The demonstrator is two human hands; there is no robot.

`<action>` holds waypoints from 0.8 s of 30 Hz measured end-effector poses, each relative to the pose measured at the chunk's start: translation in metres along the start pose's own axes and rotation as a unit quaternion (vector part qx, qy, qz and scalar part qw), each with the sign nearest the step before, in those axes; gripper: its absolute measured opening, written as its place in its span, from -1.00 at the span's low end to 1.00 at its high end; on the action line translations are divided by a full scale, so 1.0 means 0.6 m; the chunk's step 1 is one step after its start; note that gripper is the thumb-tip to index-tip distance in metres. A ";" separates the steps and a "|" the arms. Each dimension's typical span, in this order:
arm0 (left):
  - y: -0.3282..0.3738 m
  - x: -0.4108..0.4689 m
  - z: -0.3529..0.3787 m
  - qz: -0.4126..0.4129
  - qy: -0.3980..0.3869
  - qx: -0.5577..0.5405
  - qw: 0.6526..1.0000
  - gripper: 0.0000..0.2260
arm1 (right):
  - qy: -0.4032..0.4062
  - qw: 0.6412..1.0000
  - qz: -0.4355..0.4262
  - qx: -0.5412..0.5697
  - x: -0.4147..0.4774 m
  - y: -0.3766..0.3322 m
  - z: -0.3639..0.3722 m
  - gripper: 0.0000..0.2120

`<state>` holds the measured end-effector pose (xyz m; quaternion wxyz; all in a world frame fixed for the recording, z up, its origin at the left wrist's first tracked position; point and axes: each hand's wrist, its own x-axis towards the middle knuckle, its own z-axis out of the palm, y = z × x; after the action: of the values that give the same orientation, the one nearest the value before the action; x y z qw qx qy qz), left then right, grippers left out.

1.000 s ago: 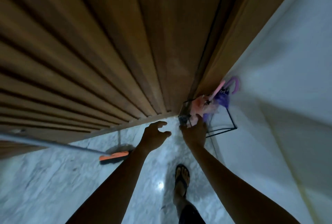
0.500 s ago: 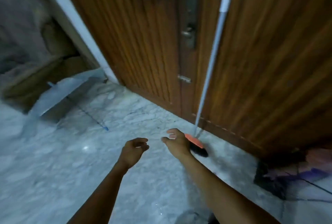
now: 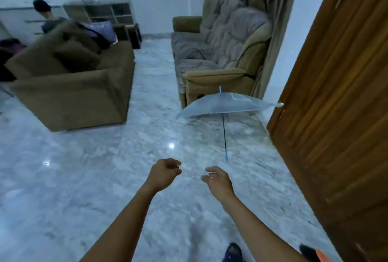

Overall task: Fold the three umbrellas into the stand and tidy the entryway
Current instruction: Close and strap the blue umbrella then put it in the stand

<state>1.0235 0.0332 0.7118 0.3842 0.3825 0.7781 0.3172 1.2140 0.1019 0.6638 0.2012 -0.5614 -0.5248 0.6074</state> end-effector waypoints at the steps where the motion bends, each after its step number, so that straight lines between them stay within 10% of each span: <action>1: 0.002 0.015 -0.006 0.005 -0.001 -0.012 1.000 -0.81 | 0.002 1.000 -0.001 -0.006 0.021 -0.013 0.007 -0.79; 24: 0.112 0.744 0.088 -0.006 -0.212 0.041 0.976 -0.88 | 0.103 0.978 0.178 -0.026 0.643 -0.176 -0.066 -0.82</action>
<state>0.9075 0.4521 0.5795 0.5263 0.4521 0.6935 0.1939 1.1017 0.4789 0.5805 0.1281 -0.7105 -0.4084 0.5585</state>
